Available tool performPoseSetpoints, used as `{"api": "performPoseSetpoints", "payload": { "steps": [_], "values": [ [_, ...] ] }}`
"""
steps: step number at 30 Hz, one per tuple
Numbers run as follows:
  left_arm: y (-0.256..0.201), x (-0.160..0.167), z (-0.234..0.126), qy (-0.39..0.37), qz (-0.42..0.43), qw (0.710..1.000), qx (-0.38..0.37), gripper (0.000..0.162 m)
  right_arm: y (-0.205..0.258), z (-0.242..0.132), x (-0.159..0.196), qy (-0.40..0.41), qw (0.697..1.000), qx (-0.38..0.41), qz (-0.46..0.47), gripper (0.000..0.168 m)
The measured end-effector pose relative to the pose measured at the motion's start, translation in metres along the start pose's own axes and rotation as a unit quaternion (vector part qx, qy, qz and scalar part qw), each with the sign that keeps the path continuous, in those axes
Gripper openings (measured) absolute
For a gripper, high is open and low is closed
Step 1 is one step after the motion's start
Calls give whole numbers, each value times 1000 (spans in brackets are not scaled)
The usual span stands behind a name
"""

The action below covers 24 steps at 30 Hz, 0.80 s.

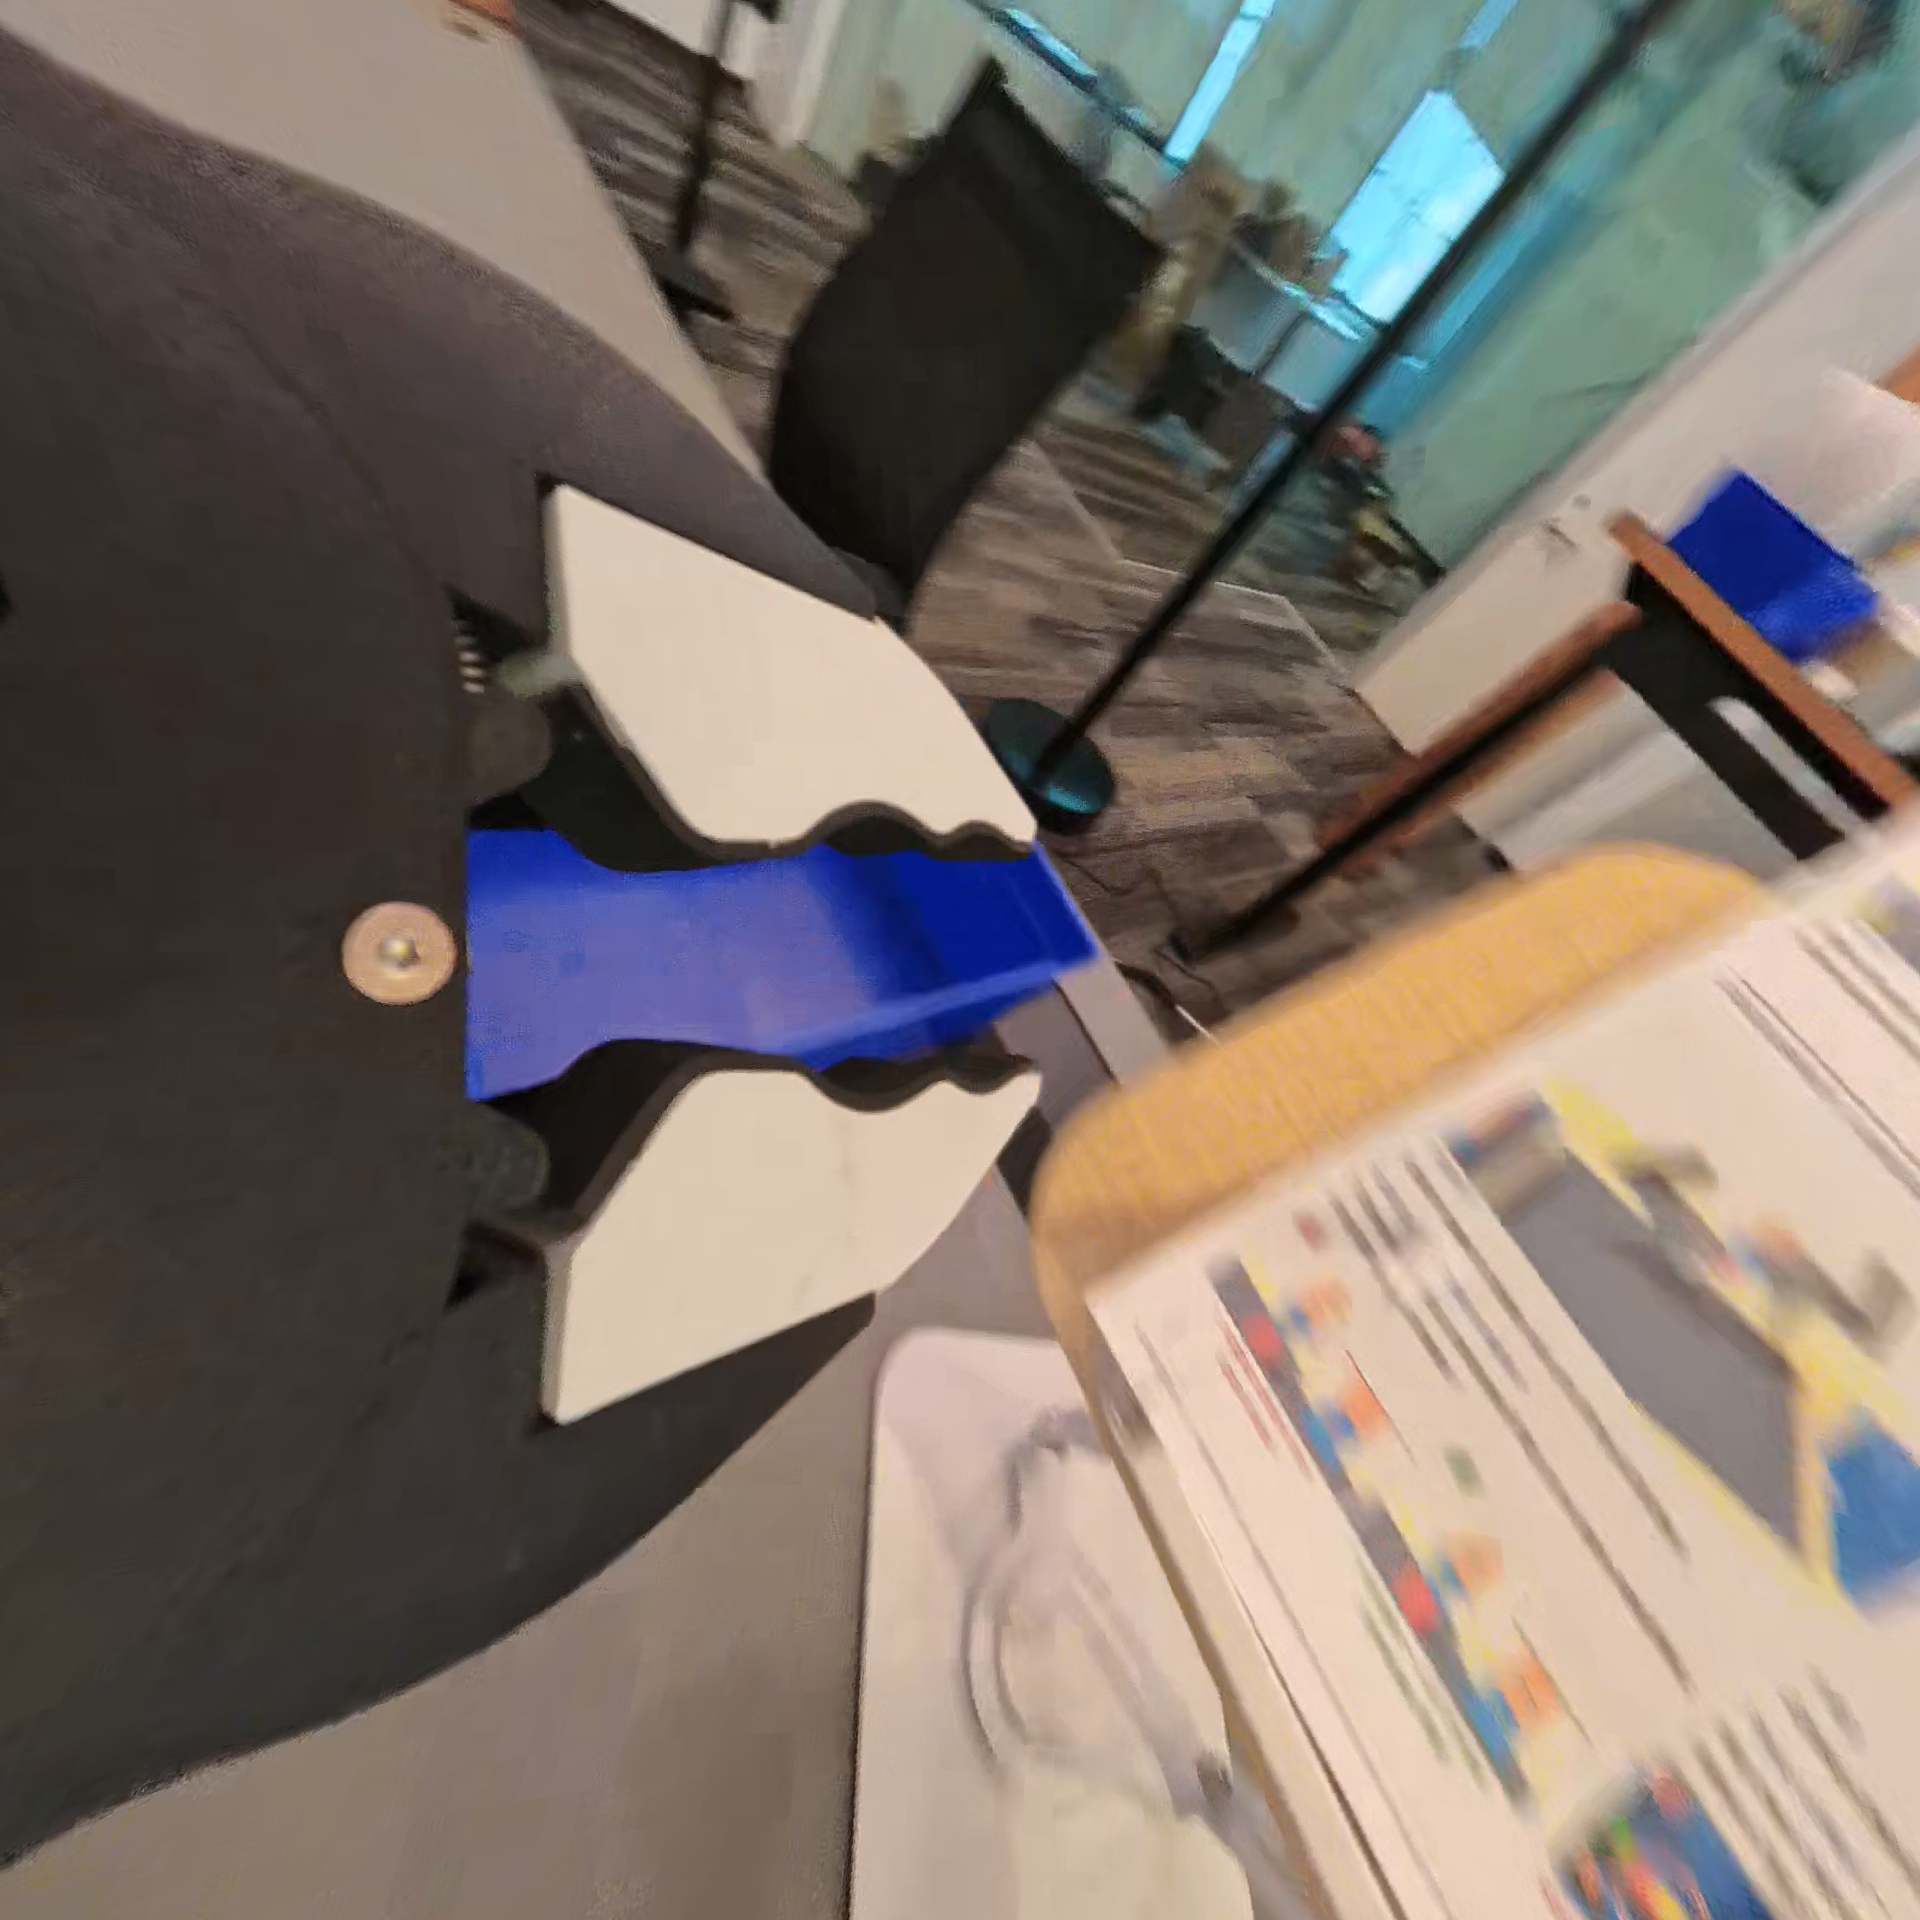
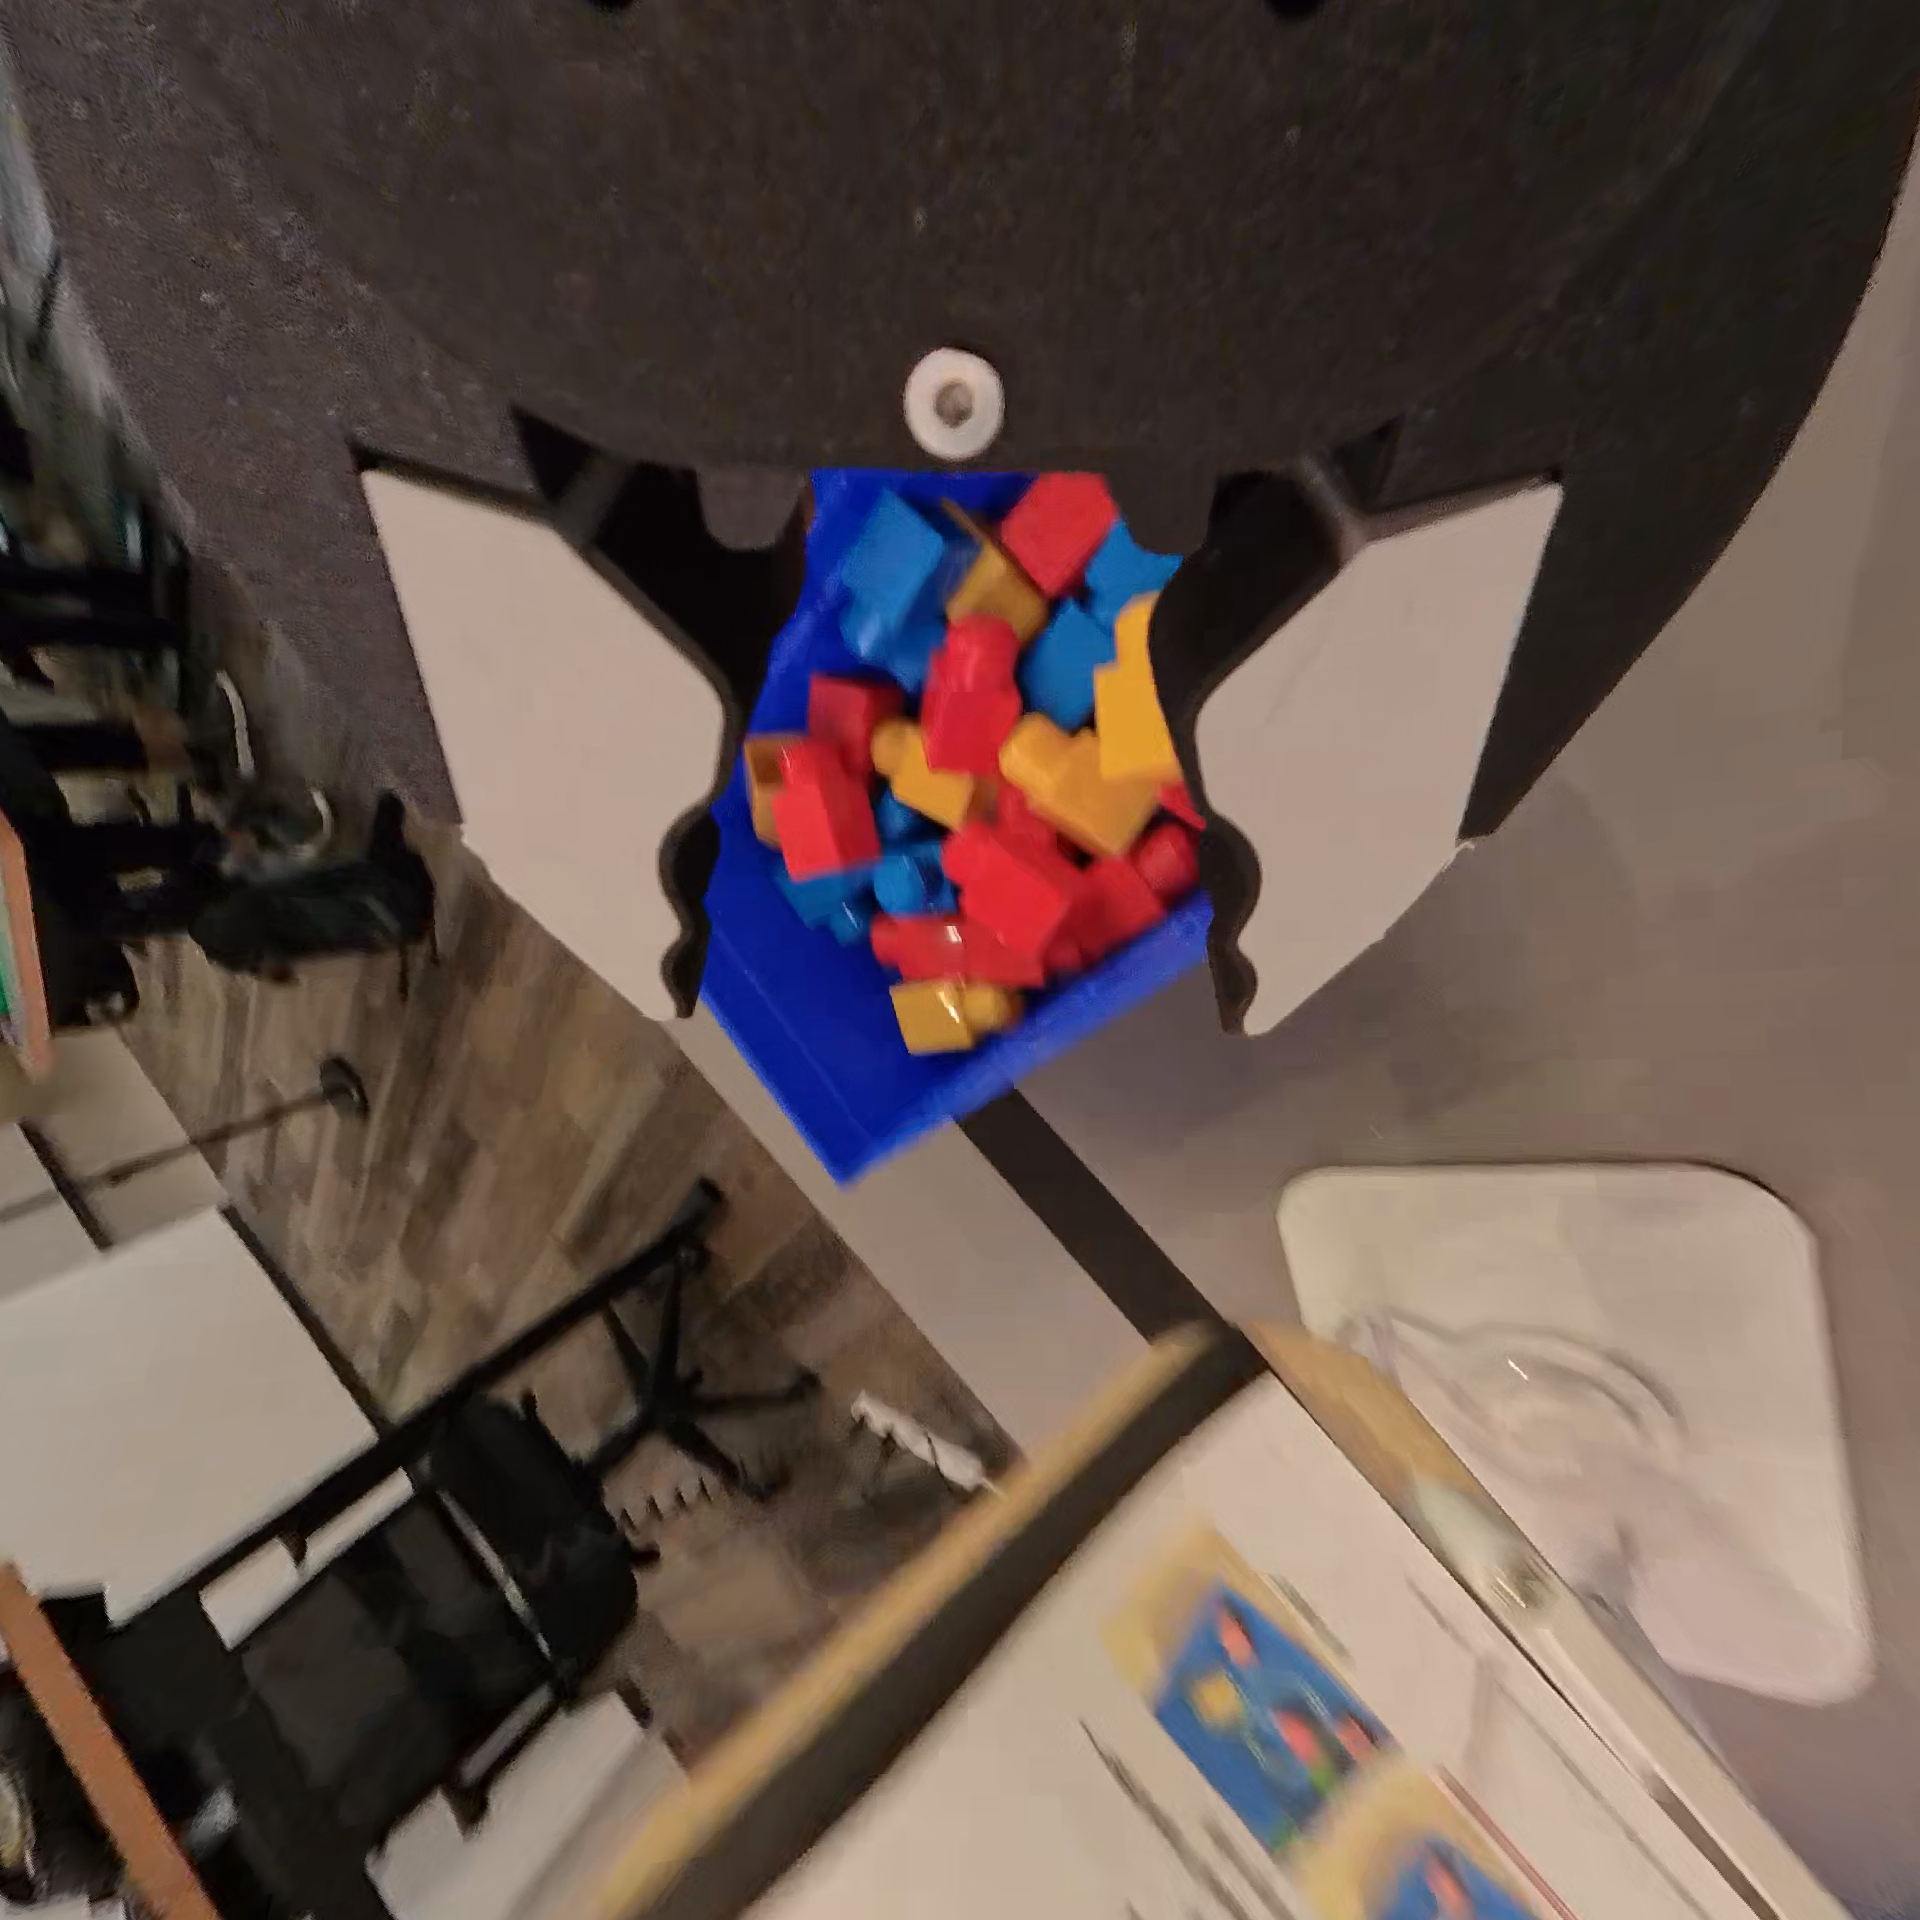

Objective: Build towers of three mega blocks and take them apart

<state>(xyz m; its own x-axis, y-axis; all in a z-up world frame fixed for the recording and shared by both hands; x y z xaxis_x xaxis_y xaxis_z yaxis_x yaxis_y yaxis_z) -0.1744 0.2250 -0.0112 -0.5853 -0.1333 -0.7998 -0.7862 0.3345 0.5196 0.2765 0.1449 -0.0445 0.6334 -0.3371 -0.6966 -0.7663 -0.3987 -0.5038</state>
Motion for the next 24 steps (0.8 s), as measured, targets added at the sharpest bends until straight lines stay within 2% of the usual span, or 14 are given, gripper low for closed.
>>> {"api": "performPoseSetpoints", "payload": {
  "steps": [3,6,8,12,16,18,21,24],
  "values": [
    [70,57,-10,68,-25,995,-64,45,-24,-15,55,57,997,29,43,90],
    [109,120,-5,113,-109,987,-37,60,-46,-30,112,88,988,55,116,87],
    [118,159,3,136,-163,977,-2,68,-57,-35,145,87,979,71,173,84],
    [123,217,21,182,-175,968,10,78,-51,-35,193,99,961,46,255,82],
    [106,248,41,187,-255,946,70,80,-38,-26,217,125,950,23,285,73],
    [113,252,44,169,-252,952,42,63,-31,-18,225,141,946,7,293,63],
    [121,257,44,184,-250,950,25,43,-22,-6,234,162,940,-14,300,50],
    [136,263,39,202,-237,950,-22,46,-18,2,237,168,939,-17,301,45]
  ]
}}
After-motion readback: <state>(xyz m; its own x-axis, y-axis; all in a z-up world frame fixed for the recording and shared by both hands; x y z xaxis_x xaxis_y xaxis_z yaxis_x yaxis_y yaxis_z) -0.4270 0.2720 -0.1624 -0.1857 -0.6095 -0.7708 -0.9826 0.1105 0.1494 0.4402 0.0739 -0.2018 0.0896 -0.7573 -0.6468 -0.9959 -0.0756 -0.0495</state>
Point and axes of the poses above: each gripper's, where its closed fingertips meet, z out along the fingers, x out of its underside, y = z × x across the jaws, the point moved 3 cm from there along -z, back along the fingers, and after that the axes turned 1 degree about -y, right-handed, at the moved point
